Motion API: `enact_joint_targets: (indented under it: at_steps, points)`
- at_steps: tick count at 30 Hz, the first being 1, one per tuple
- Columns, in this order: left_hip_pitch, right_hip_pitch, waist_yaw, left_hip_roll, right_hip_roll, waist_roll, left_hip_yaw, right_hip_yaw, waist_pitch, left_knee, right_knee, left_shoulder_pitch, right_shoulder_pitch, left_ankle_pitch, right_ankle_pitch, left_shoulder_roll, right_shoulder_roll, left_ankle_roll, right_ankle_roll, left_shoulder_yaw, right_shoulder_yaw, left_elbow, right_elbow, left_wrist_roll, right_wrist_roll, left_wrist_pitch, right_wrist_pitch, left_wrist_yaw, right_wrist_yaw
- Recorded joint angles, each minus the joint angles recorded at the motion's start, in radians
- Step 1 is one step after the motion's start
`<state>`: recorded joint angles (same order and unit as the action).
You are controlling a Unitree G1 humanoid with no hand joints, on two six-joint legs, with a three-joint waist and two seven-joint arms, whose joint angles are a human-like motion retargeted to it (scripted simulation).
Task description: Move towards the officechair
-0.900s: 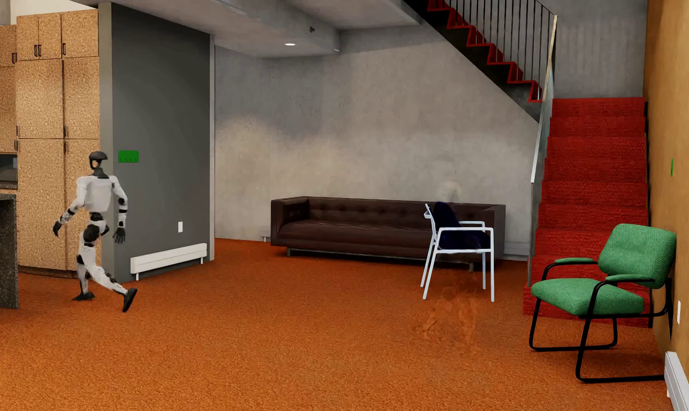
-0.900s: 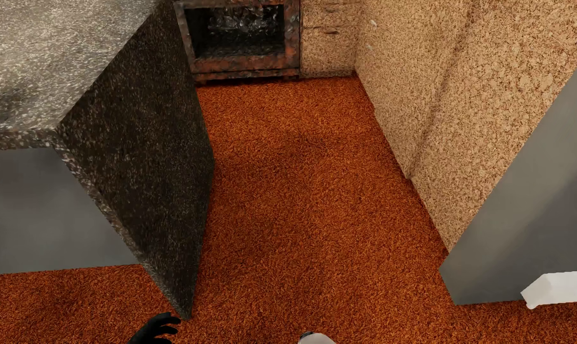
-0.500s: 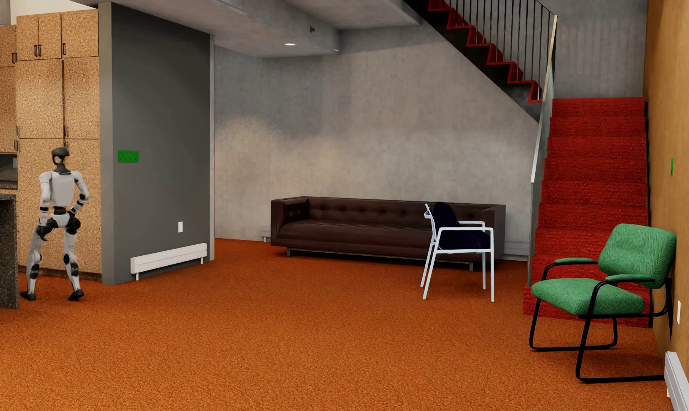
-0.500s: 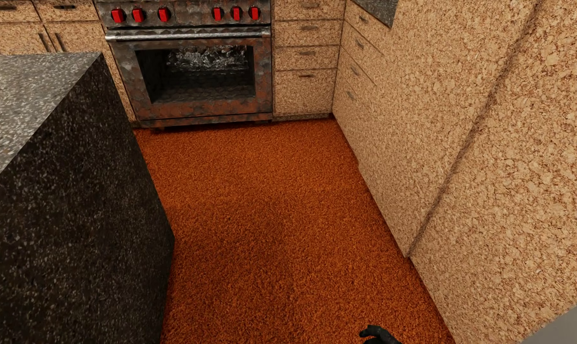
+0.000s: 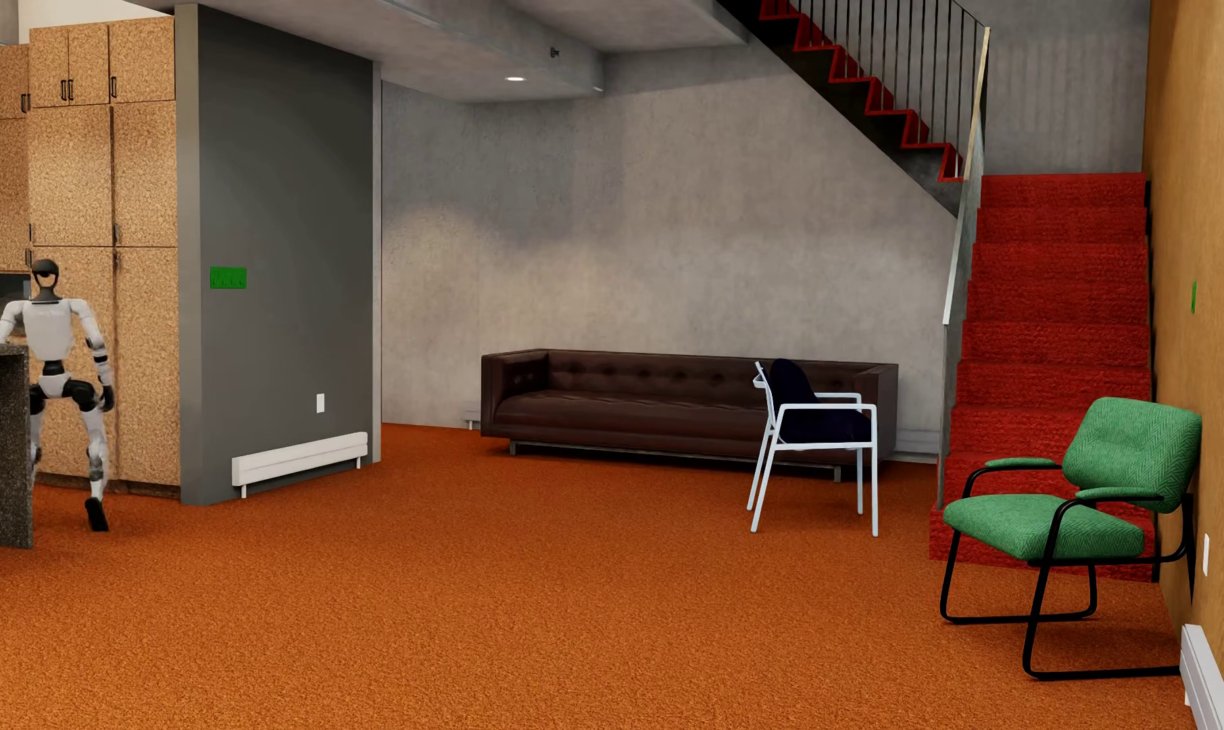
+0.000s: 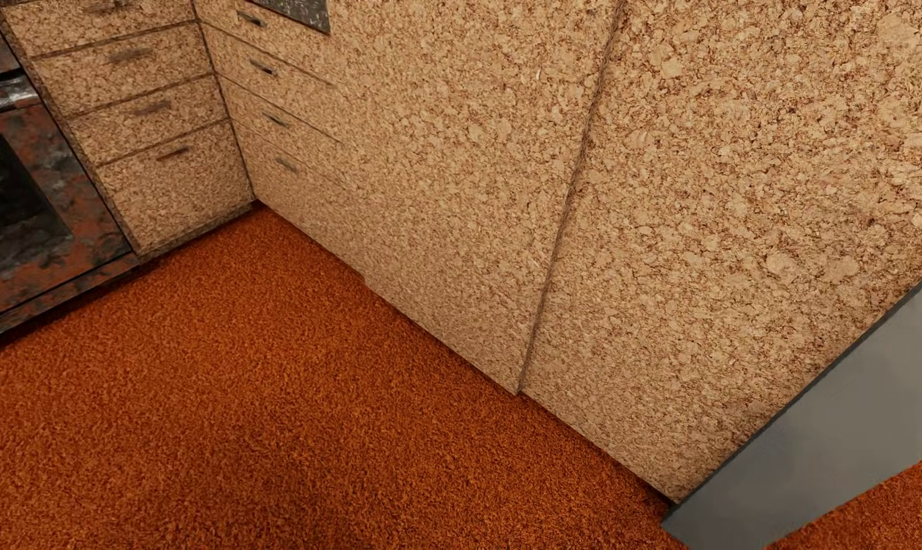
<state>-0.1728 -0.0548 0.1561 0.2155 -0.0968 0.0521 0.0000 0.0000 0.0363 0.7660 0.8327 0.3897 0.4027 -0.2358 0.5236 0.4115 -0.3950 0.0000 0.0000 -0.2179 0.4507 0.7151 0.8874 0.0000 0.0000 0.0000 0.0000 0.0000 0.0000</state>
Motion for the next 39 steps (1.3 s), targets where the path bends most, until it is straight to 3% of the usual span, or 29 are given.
enact_joint_targets:
  at_steps: [1,2,3,4,8,12,16,18,21,24,25,28,30,31,33,34,37,39]
  points:
    - [0.015,0.006,-0.012,-0.002,-0.007,-0.006,0.0,0.0,-0.008,0.002,-0.027,0.003,0.011,-0.012,0.0,0.003,-0.005,0.0,0.0,0.068,-0.03,0.003,0.001,0.0,0.0,0.0,0.0,0.0,0.0]
    - [0.029,0.016,-0.026,0.0,-0.01,-0.016,0.0,0.0,-0.005,0.005,-0.06,0.0,0.016,-0.023,0.0,0.012,-0.032,0.0,0.0,0.124,0.014,0.008,-0.044,0.0,0.0,0.0,0.0,0.0,0.0]
    - [0.038,0.0,-0.024,-0.001,-0.02,-0.025,0.0,0.0,-0.009,0.006,-0.078,-0.011,0.009,-0.039,0.001,0.019,-0.02,0.0,0.0,0.175,-0.03,0.025,-0.018,0.0,0.0,0.0,0.0,0.0,0.0]
    - [0.05,-0.011,-0.026,0.002,-0.024,-0.025,0.0,0.0,-0.011,0.012,-0.092,-0.018,0.008,-0.051,-0.002,0.026,-0.033,0.0,0.0,0.178,-0.028,0.044,-0.02,0.0,0.0,0.0,0.0,0.0,0.0]
    - [0.067,-0.055,-0.075,0.019,-0.015,-0.02,0.0,0.0,-0.003,0.023,-0.138,-0.032,-0.022,-0.1,-0.127,0.062,-0.04,0.0,0.0,0.133,-0.079,0.08,-0.056,0.0,0.0,0.0,0.0,0.0,0.0]
    - [0.071,-0.101,-0.111,0.044,-0.004,-0.018,0.0,0.0,0.011,0.023,-0.183,-0.024,-0.035,-0.083,-0.255,0.052,-0.033,0.0,0.0,0.1,-0.099,0.038,-0.091,0.0,0.0,0.0,0.0,0.0,0.0]
    - [0.085,-0.208,-0.143,0.055,0.022,-0.016,0.0,0.0,0.033,-0.013,-0.178,-0.05,-0.046,-0.082,-0.284,0.038,-0.015,0.0,0.0,0.045,-0.087,0.013,-0.077,0.0,0.0,0.0,0.0,0.0,0.0]
    - [0.092,-0.234,-0.175,0.05,0.032,-0.015,0.0,0.0,0.049,-0.041,-0.189,-0.084,-0.029,-0.092,-0.293,0.036,-0.008,0.0,0.0,0.004,-0.069,-0.009,-0.073,0.0,0.0,0.0,0.0,0.0,0.0]
    - [0.077,-0.283,-0.174,0.061,0.03,-0.027,0.0,0.0,0.063,-0.026,-0.198,-0.126,0.008,-0.101,-0.38,0.051,0.013,0.0,0.0,-0.024,-0.009,-0.113,-0.057,0.0,0.0,0.0,0.0,0.0,0.0]
    - [0.084,-0.329,-0.183,0.08,0.005,-0.016,0.0,0.0,0.066,-0.008,-0.177,-0.129,0.028,-0.119,-0.473,0.046,0.03,0.0,0.0,-0.051,0.058,-0.213,-0.035,0.0,0.0,0.0,0.0,0.0,0.0]
    - [0.116,-0.35,-0.189,0.08,-0.009,-0.01,0.0,0.0,0.066,-0.021,-0.151,-0.117,0.035,-0.113,-0.454,0.037,0.036,0.0,0.0,-0.051,0.065,-0.234,-0.029,0.0,0.0,0.0,0.0,0.0,0.0]
    - [0.245,-0.42,-0.242,0.055,-0.046,0.002,0.0,0.0,0.056,-0.098,-0.036,-0.079,0.057,-0.069,-0.258,0.016,0.053,0.0,0.0,-0.052,0.079,-0.246,-0.037,0.0,0.0,0.0,0.0,0.0,0.0]
    - [0.313,-0.443,-0.295,0.048,-0.034,-0.001,0.0,0.0,0.045,-0.11,0.001,-0.048,0.07,-0.037,-0.204,0.012,0.059,0.0,0.0,-0.053,0.044,-0.213,-0.025,0.0,0.0,0.0,0.0,0.0,0.0]
    - [0.31,-0.478,-0.311,0.079,-0.004,0.008,0.0,0.0,0.042,-0.065,0.046,-0.043,0.068,-0.015,-0.201,0.011,0.063,0.0,0.0,-0.052,0.049,-0.185,-0.024,0.0,0.0,0.0,0.0,0.0,0.0]
    - [0.266,-0.451,-0.297,0.131,0.066,0.013,0.0,0.0,0.05,0.099,0.088,-0.026,0.032,0.045,-0.304,-0.008,0.059,0.0,0.0,-0.038,0.055,-0.091,-0.002,0.0,0.0,0.0,0.0,0.0,0.0]
    - [0.208,-0.422,-0.259,0.122,0.098,0.011,0.0,0.0,0.054,0.224,0.079,-0.018,0.014,0.029,-0.371,-0.015,0.046,0.0,0.0,-0.046,0.049,-0.039,-0.016,0.0,0.0,0.0,0.0,0.0,0.0]
    - [-0.004,-0.26,-0.101,0.002,0.227,0.014,0.0,0.0,0.063,0.468,-0.054,0.043,-0.087,-0.022,-0.569,-0.029,0.019,0.0,0.0,-0.084,-0.049,0.07,-0.055,0.0,0.0,0.0,0.0,0.0,0.0]
    - [-0.169,-0.041,-0.029,-0.077,0.303,0.022,0.0,0.0,0.073,0.417,-0.254,0.087,-0.146,-0.036,-0.742,-0.03,-0.016,0.0,0.0,-0.151,-0.08,0.105,-0.165,0.0,0.0,0.0,0.0,0.0,0.0]
